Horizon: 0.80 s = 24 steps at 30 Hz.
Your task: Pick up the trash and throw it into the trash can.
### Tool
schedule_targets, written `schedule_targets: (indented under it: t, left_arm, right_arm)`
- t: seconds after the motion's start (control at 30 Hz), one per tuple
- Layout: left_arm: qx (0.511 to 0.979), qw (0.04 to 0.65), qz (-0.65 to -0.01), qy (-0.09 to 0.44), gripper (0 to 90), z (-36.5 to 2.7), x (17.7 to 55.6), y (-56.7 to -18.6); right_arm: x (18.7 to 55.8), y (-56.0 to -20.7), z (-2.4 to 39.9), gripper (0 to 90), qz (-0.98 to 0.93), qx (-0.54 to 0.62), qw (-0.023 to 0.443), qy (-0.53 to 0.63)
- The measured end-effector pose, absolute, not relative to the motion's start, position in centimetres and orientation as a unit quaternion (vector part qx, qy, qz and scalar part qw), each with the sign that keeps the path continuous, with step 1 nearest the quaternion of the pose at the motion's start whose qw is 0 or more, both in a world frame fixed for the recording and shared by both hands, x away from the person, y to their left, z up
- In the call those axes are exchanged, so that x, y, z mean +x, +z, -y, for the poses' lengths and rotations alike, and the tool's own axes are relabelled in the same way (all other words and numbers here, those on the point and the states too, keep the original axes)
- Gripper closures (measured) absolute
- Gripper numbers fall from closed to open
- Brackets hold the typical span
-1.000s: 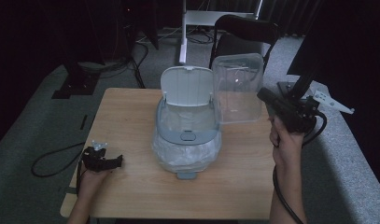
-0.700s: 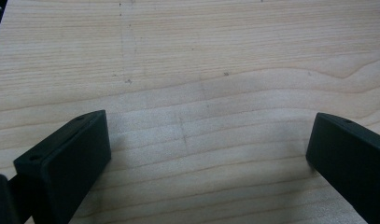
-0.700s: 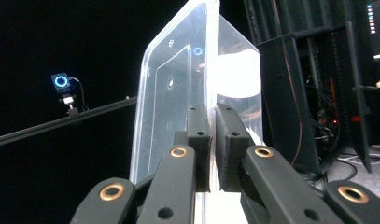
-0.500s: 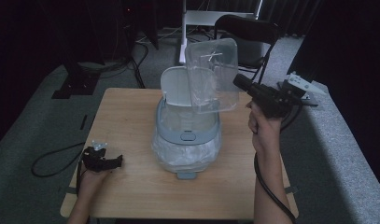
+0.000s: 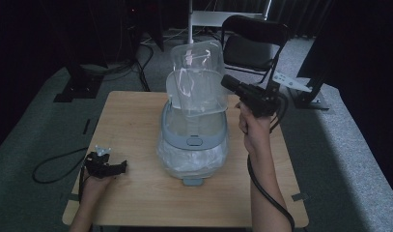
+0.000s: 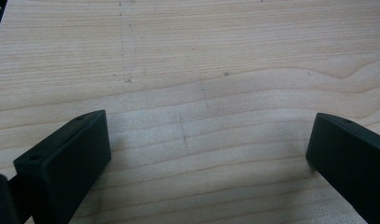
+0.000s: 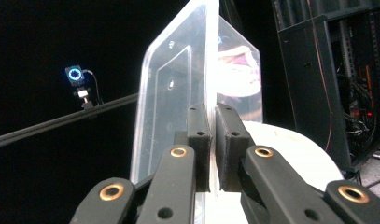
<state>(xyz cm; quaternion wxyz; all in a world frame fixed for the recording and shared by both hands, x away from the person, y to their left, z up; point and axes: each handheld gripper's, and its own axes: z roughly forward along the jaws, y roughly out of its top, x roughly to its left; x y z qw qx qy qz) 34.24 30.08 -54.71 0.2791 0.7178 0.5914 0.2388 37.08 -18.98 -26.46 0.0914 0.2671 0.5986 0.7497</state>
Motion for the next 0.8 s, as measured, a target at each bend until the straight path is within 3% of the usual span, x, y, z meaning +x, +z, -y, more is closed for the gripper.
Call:
schedule_targets:
  t: [0.6, 0.7, 0.77, 0.8]
  left_arm:
    - [0.719, 0.282, -0.589, 0.238, 0.7, -30.2, 34.2, -54.7]
    - [0.719, 0.282, -0.589, 0.238, 0.6, -30.1, 34.2, -54.7]
    - [0.719, 0.282, -0.589, 0.238, 0.7, -30.1, 34.2, -54.7]
    - [0.719, 0.282, -0.589, 0.238, 0.7, -30.1, 34.2, -54.7]
  right_arm:
    - [38.3, -28.2, 17.4, 85.2, -0.604, 0.279, 0.093, 0.740]
    - [38.3, -28.4, 17.3, 69.0, -0.600, 0.281, 0.087, 0.744]
    - [38.3, -28.4, 17.3, 69.0, -0.600, 0.281, 0.087, 0.744]
    - [38.3, -28.5, 17.3, 63.9, -0.602, 0.281, 0.085, 0.743]
